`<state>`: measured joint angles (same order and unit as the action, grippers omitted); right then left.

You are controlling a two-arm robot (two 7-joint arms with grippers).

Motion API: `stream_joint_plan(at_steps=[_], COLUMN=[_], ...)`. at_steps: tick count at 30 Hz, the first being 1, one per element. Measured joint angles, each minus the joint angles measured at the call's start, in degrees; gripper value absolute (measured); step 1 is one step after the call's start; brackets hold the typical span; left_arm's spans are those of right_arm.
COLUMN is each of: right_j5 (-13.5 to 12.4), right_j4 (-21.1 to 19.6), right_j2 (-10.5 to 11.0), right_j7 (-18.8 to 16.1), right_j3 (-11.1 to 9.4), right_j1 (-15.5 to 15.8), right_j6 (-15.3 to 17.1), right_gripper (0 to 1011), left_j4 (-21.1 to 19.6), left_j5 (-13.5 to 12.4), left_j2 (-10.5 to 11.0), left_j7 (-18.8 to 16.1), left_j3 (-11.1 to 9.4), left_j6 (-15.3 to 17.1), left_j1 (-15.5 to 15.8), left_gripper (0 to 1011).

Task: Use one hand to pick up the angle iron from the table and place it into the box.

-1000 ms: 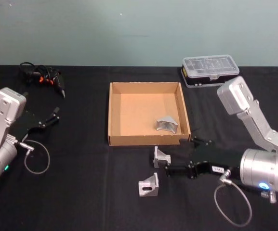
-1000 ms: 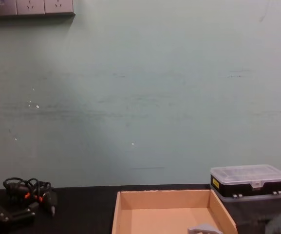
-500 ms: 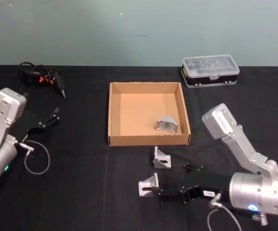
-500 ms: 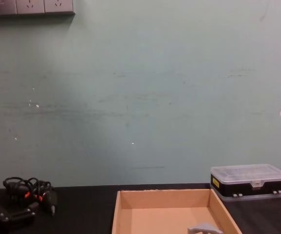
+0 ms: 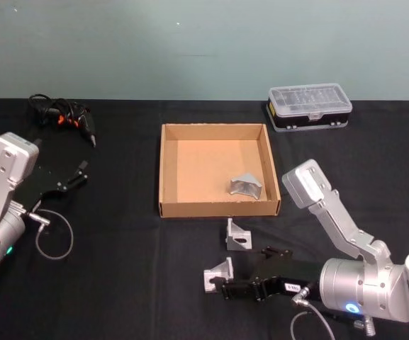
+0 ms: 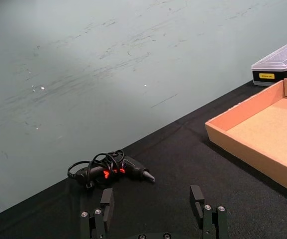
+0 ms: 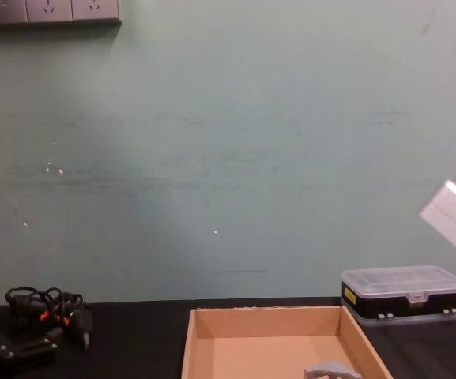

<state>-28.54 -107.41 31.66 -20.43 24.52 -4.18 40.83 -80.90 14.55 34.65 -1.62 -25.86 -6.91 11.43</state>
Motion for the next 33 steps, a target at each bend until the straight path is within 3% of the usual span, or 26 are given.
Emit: stream_joint_plan(at_steps=[33], right_j5=[-0.71], right_j4=[3.35], right_j2=[-0.66], right_j7=[3.04], right_j3=[3.55], right_j1=[-2.09], right_j6=[-1.51], right_gripper=[1003], left_j4=[0.0], left_j5=[0.0], left_j2=[0.0], left_j7=[0.0], left_j3=[0.0], left_j6=[0.0], left_j1=[0.0], left_gripper=[1000])
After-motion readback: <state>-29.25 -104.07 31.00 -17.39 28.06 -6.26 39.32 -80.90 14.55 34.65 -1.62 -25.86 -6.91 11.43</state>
